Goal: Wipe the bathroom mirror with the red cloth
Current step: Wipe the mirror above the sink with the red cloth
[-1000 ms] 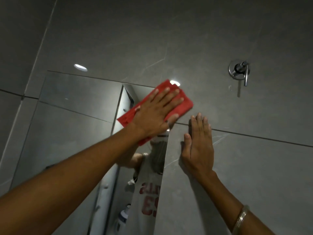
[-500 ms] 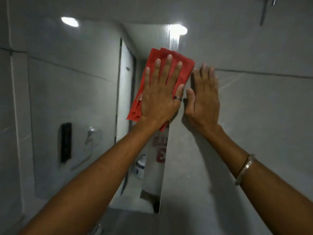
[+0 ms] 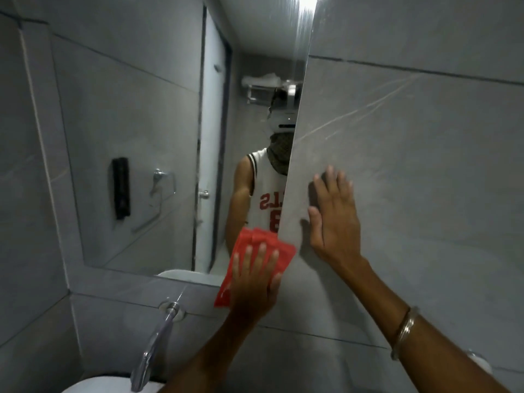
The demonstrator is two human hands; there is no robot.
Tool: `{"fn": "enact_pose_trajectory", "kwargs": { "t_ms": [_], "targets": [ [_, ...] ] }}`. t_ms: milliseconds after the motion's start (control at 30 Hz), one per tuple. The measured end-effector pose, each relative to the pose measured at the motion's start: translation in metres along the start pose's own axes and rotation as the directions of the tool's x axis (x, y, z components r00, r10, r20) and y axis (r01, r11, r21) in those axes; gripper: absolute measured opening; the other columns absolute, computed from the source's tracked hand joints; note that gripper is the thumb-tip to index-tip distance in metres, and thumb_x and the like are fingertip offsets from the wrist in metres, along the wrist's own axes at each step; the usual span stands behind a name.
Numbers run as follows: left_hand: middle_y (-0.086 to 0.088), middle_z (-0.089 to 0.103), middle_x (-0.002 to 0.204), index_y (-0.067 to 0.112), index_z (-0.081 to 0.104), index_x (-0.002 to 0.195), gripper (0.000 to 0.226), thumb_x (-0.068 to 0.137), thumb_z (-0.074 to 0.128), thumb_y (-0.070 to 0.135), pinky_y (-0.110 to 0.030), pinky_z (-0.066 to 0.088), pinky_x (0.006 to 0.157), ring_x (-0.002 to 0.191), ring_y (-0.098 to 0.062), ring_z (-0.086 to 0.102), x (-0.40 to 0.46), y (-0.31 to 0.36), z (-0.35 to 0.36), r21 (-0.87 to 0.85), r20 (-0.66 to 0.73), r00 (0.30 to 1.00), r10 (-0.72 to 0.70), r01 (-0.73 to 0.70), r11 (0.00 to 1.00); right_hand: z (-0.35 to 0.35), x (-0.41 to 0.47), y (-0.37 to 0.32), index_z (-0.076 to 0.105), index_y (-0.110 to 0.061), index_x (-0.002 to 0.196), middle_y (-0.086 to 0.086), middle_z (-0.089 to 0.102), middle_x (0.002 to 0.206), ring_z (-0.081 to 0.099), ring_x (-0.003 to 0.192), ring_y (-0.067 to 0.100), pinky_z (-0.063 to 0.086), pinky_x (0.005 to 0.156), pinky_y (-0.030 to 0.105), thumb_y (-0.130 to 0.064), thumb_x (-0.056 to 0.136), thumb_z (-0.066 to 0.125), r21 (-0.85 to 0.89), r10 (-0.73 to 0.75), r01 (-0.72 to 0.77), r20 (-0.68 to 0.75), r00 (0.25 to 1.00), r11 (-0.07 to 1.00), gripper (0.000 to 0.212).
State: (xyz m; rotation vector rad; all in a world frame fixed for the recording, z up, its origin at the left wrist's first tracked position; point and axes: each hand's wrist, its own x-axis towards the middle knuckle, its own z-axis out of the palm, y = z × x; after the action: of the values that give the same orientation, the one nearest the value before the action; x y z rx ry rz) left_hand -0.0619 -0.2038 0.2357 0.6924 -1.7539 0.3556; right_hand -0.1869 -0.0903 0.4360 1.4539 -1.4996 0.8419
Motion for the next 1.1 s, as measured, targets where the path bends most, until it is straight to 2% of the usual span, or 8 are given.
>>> {"fn": "enact_pose_trajectory", "kwargs": {
  "t_ms": [100,200,233,367,533,700,900,1100],
  "targets": [
    [0.006,0.012,0.177,0.035,0.033,0.161,0.057,0.106,0.039,0.048,-0.053,0.012,0.131,0.16,-0.028,0.022,-0.032,-0.01,0.0,0.019,0.129,0.991,-0.019,0.017,1.0,0.0,-0.016,0.003,0.023,-0.012,0.161,0.011,0.011,0.172,-0.004,0.162,0.019,-0.003,0.132,0.038,-0.041,0.105,0.029,-0.034,-0.025,0.026,0.041,0.999,0.999,0.063],
    [0.003,0.028,0.172,0.035,0.025,0.165,0.062,0.106,0.04,0.047,-0.051,0.01,0.132,0.163,-0.024,0.016,-0.008,-0.012,-0.009,0.014,0.129,0.991,0.025,-0.027,1.0,-0.005,0.0,0.007,0.029,-0.01,0.159,0.012,0.016,0.17,-0.002,0.161,0.02,-0.003,0.132,0.037,-0.039,0.103,0.033,-0.064,-0.055,0.057,0.029,0.998,0.996,0.063],
    [0.001,0.028,0.172,0.034,0.024,0.166,0.062,0.107,0.039,0.047,-0.052,0.008,0.132,0.164,-0.025,0.015,0.013,-0.011,-0.015,0.016,0.124,0.991,0.049,-0.051,0.999,-0.008,0.012,0.007,0.031,-0.009,0.159,0.013,0.016,0.169,0.001,0.161,0.021,-0.004,0.132,0.037,-0.039,0.103,0.034,-0.073,-0.062,0.063,0.018,0.998,0.995,0.063],
    [-0.003,0.007,0.178,0.028,0.013,0.168,0.066,0.109,0.031,0.051,-0.053,-0.008,0.131,0.165,-0.029,0.005,0.15,-0.001,-0.047,0.073,0.06,0.988,0.144,-0.148,0.986,-0.026,0.09,0.007,0.032,-0.01,0.16,0.015,0.017,0.17,0.01,0.159,0.029,0.0,0.132,0.04,-0.039,0.103,0.033,-0.077,-0.084,0.079,-0.06,0.995,0.994,0.064],
    [-0.003,-0.005,0.178,0.026,0.001,0.169,0.07,0.11,0.03,0.052,-0.053,-0.003,0.133,0.165,-0.026,-0.006,0.34,0.016,-0.099,0.061,-0.084,0.975,0.205,-0.201,0.978,-0.053,0.185,0.007,0.026,-0.013,0.162,0.013,0.015,0.172,0.007,0.161,0.028,0.005,0.132,0.045,-0.043,0.106,0.025,-0.023,-0.053,0.049,-0.208,0.977,0.999,0.064],
    [-0.004,-0.008,0.178,0.024,-0.003,0.168,0.07,0.11,0.022,0.054,-0.051,-0.008,0.133,0.164,-0.025,-0.012,0.455,0.018,-0.138,0.13,-0.038,0.96,0.278,-0.271,0.954,-0.072,0.239,0.013,0.021,-0.016,0.163,0.008,0.01,0.173,0.002,0.162,0.023,0.004,0.132,0.045,-0.045,0.104,0.023,-0.009,-0.037,0.036,-0.275,0.961,0.999,0.066],
    [-0.002,-0.002,0.178,0.027,0.003,0.168,0.068,0.109,0.02,0.056,-0.049,-0.004,0.133,0.164,-0.021,-0.008,0.466,-0.004,-0.152,0.163,-0.002,0.921,0.39,-0.385,0.909,-0.061,0.243,0.001,0.014,-0.019,0.164,0.007,0.007,0.174,-0.001,0.162,0.023,0.004,0.132,0.047,-0.045,0.104,0.023,0.004,-0.031,0.033,-0.273,0.962,0.999,0.066],
    [0.0,-0.001,0.178,0.024,0.005,0.169,0.07,0.109,0.023,0.055,-0.047,-0.006,0.133,0.164,-0.02,-0.008,0.459,-0.046,-0.167,0.119,-0.047,0.96,0.277,-0.269,0.956,-0.038,0.249,-0.045,0.016,-0.021,0.163,0.007,0.005,0.173,0.0,0.162,0.026,0.005,0.132,0.049,-0.048,0.103,0.02,-0.042,-0.133,0.127,-0.21,0.969,0.991,0.066]
  ]
}}
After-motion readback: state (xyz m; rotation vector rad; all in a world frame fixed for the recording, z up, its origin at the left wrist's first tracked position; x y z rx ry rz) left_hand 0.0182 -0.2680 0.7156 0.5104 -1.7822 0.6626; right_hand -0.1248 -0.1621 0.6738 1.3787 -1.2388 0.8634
